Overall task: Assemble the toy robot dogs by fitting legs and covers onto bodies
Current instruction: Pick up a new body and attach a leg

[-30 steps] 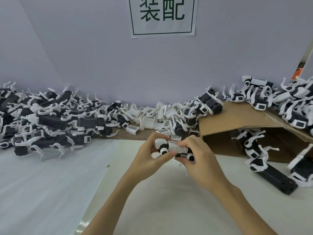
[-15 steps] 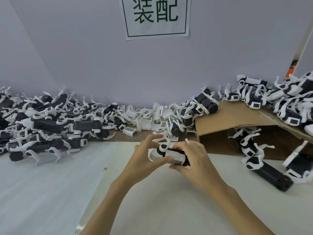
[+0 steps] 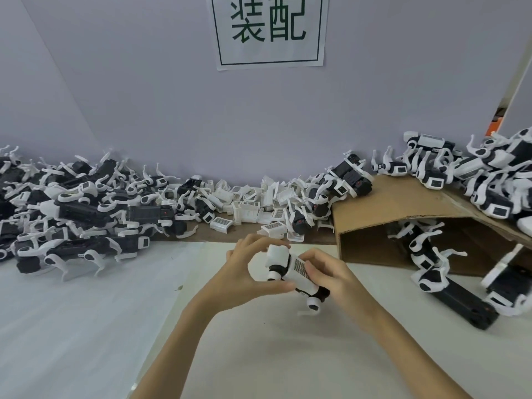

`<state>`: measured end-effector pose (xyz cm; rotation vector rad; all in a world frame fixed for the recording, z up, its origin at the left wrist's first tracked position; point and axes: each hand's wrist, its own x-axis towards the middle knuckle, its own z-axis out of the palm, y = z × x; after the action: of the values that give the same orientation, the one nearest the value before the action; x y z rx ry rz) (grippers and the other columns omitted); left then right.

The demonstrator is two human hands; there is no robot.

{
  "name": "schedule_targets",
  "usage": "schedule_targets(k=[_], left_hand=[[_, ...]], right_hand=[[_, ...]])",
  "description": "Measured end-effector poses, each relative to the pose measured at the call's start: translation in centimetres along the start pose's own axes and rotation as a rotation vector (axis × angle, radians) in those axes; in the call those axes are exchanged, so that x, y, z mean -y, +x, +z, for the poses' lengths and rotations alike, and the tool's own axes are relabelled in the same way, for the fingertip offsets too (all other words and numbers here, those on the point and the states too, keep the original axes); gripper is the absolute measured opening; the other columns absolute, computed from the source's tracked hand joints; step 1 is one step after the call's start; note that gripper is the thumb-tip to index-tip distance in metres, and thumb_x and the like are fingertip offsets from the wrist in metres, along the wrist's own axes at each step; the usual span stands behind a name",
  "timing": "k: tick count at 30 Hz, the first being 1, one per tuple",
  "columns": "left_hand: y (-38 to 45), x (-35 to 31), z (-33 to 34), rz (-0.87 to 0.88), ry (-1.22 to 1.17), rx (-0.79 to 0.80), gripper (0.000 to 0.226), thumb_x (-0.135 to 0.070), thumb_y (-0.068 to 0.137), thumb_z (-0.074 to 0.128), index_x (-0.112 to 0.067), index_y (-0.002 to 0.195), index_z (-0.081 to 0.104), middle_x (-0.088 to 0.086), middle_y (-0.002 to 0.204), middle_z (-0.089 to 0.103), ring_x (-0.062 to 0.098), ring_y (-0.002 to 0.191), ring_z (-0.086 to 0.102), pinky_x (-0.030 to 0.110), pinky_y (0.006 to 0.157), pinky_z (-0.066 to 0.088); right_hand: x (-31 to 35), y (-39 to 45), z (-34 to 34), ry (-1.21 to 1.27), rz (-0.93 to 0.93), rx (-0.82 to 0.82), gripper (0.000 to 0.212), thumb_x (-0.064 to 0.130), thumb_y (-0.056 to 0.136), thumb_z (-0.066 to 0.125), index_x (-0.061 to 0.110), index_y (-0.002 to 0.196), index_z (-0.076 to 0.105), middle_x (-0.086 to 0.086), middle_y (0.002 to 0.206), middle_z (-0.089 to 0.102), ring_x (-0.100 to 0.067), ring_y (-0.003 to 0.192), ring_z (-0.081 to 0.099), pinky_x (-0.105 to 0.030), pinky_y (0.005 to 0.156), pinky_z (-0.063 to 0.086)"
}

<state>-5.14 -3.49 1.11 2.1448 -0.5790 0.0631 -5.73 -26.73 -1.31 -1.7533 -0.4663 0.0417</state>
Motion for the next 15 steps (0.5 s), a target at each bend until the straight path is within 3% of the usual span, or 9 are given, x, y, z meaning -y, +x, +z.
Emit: schedule_targets(k=[3, 6, 8, 11, 15], left_hand=[[0.1, -0.9, 1.5, 0.013, -0.17, -0.189, 0.055, -0.049, 0.069, 0.097, -0.035, 0.11, 0.063, -0.015, 0.107, 0.072, 0.008, 0.106, 0.068, 0.021, 0.09, 0.05], [0.5, -1.8, 3.8, 0.055, 0.143, -0.452, 0.065, -0.069, 0.064, 0.086, -0.03, 0.1, 0.049, -0.016, 0.094, 0.061, 0.005, 0.09, 0.056, 0.024, 0.08, 0.045], [0.4, -2.1, 5.1, 0.102, 0.295, -0.555, 0.068, -0.073, 0.066, 0.081, -0.029, 0.099, 0.041, -0.016, 0.091, 0.053, 0.003, 0.089, 0.049, 0.028, 0.08, 0.041], [0.3, -2.3, 5.9, 0.088, 0.246, -0.603, 0.065, -0.076, 0.067, 0.077, -0.036, 0.1, 0.038, -0.018, 0.09, 0.055, -0.008, 0.096, 0.049, 0.028, 0.081, 0.042], [0.5, -2.4, 6.0, -0.011, 0.011, -0.572, 0.064, -0.084, 0.062, 0.079, -0.042, 0.098, 0.047, -0.021, 0.095, 0.065, 0.001, 0.092, 0.059, 0.03, 0.072, 0.051]], right_hand=[[-0.3, 0.1, 0.6, -0.038, -0.037, -0.057, 0.025, 0.03, 0.109, 0.053, 0.033, 0.129, 0.067, 0.013, 0.122, 0.07, -0.006, 0.114, 0.065, -0.023, 0.092, 0.051], [-0.6, -0.1, 0.9, -0.396, -0.185, -0.063, 0.06, 0.023, 0.1, 0.069, 0.041, 0.152, 0.044, 0.027, 0.149, 0.05, 0.005, 0.139, 0.045, -0.015, 0.111, 0.039], [-1.3, 0.0, 1.5, -0.506, -0.224, -0.136, 0.07, 0.016, 0.094, 0.075, 0.037, 0.153, 0.044, 0.025, 0.149, 0.051, 0.003, 0.139, 0.046, -0.024, 0.114, 0.042], [-1.8, 0.2, 1.6, -0.457, -0.281, -0.271, 0.062, 0.009, 0.092, 0.077, 0.031, 0.146, 0.055, 0.021, 0.141, 0.06, -0.001, 0.133, 0.055, -0.034, 0.11, 0.05], [-1.6, 0.1, 0.9, -0.433, -0.238, -0.16, 0.065, 0.024, 0.095, 0.075, 0.042, 0.15, 0.045, 0.029, 0.146, 0.053, 0.005, 0.135, 0.05, -0.018, 0.11, 0.045]])
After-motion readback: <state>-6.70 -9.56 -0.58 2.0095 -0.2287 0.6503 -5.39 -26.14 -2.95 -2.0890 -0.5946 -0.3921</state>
